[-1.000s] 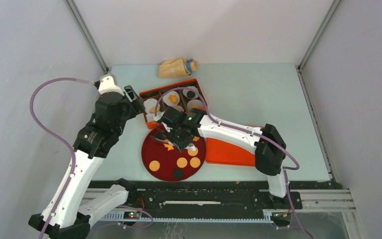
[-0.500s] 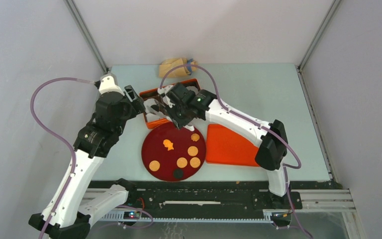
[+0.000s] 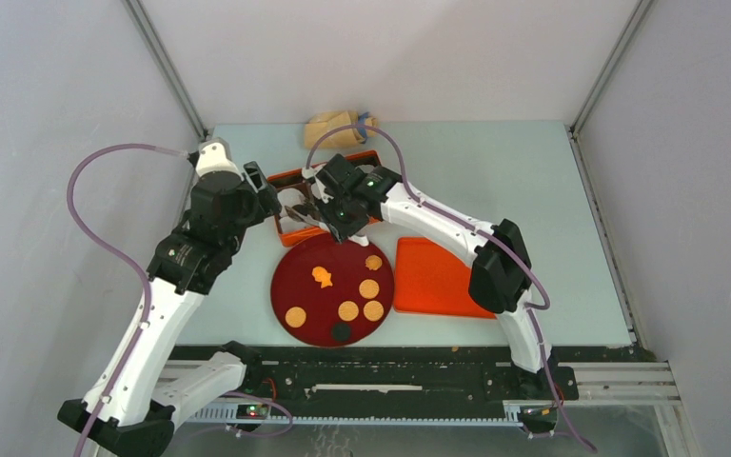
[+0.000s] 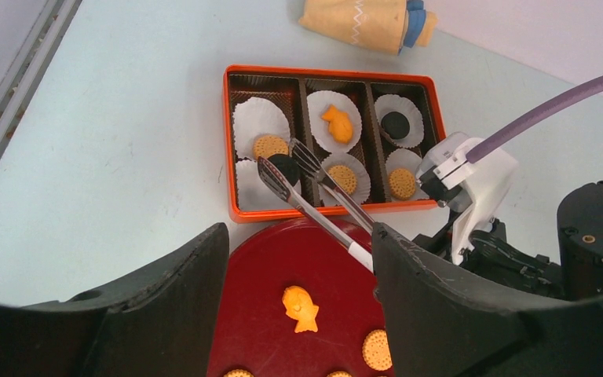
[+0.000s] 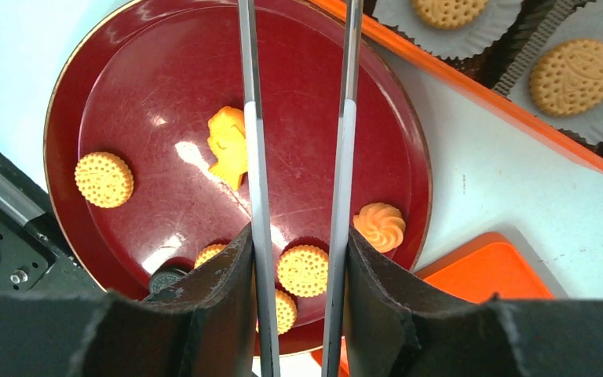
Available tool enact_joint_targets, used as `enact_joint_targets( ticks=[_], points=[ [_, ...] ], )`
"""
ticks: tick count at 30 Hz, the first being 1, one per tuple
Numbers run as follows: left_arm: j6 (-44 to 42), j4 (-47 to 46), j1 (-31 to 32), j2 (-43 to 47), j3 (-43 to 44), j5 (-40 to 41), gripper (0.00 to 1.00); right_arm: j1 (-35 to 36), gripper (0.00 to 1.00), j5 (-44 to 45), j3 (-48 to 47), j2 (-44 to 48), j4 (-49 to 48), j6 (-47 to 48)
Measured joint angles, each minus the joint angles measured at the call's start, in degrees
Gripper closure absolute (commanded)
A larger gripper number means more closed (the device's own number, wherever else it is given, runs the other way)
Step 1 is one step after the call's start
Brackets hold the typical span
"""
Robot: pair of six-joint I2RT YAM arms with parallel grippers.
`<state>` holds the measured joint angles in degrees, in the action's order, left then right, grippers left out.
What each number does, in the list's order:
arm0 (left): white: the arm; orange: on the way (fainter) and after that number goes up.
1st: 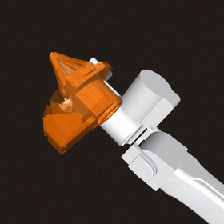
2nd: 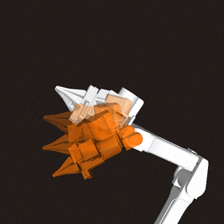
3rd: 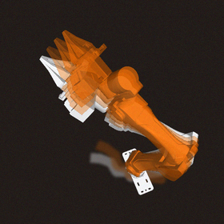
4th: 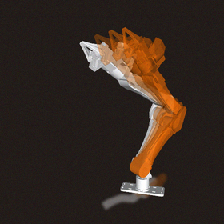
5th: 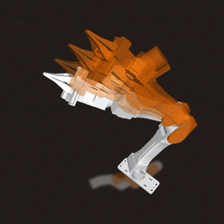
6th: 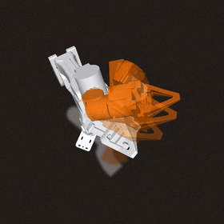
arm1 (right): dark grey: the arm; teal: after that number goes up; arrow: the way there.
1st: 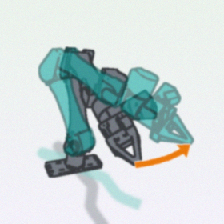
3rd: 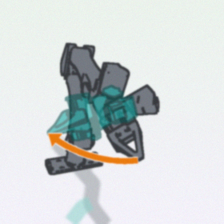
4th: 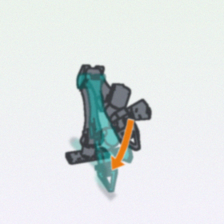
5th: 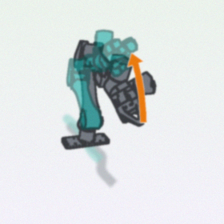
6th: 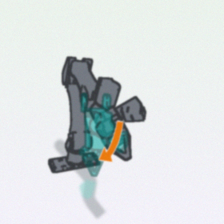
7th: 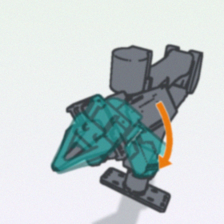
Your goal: Pack the cookies
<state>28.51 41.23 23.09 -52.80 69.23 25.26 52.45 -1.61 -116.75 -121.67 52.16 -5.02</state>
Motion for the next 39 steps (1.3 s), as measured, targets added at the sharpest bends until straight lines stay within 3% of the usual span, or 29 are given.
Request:
enact_joint_targets(
  ticks=[5, 11, 21, 33, 39],
  points=[
    [0.0, 0.0, 0.0, -0.6, 0.0, 0.0, 0.28, 0.5, 0.84, -1.2, 2.1, 0.0, -0.5, 0.0],
    [0.0, 0.0, 0.0, -1.2, 0.0, -0.1, 0.28, 0.5, 0.61, -2.3, 2.6, 0.0, -0.7, -0.3],
    [0.0, -0.1, 0.0, -1.3, 0.0, -1.1, 0.26, 0.5, 0.49, -2.8, 2.6, 0.0, -1.0, -0.6],
    [-0.1, -0.7, -0.1, -1.3, 0.0, -1.5, 0.26, 0.5, 0.57, -2.5, 2.8, 0.1, -2.5, -1.3],
    [-0.1, -0.9, -0.1, -0.8, 0.0, -1.4, 0.26, 0.3, 0.76, 1.7, 6.3, 4.2, -4.6, -1.4]
  ],
)
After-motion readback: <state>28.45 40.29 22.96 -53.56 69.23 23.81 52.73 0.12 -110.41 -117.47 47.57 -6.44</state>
